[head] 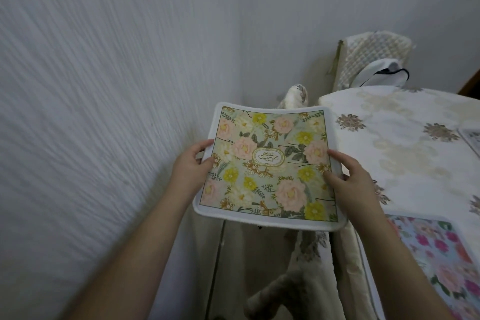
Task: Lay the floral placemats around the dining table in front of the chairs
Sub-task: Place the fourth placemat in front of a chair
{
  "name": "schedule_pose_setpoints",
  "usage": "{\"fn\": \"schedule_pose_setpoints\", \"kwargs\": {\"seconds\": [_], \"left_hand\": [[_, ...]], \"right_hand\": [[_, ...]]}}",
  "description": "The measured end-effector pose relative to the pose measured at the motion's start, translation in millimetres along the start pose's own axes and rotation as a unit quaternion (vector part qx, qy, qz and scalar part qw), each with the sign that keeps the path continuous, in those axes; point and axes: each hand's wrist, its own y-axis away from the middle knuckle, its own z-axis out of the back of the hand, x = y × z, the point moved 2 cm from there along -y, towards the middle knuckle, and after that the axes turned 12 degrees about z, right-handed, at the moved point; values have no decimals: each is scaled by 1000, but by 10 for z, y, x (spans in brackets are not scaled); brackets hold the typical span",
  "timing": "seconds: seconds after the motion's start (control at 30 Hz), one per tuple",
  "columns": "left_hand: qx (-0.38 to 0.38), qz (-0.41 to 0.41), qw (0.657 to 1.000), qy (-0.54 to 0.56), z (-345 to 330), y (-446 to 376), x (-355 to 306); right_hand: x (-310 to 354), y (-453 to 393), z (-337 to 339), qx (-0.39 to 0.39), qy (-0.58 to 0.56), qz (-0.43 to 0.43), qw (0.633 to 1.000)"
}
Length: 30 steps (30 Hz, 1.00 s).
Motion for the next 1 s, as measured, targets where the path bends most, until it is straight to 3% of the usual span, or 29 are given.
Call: {"fn": "schedule_pose_setpoints", "kwargs": {"seconds": [0.47,1.0], "left_hand": [[61,7,998,6,-519,-1062,-347],[162,27,986,7,-1642,-1866,-884]], "right_hand": [[-170,-577,-4,-76,-3,-34,997],[-848,-1275,464,-140,-24,-79,987]]}}
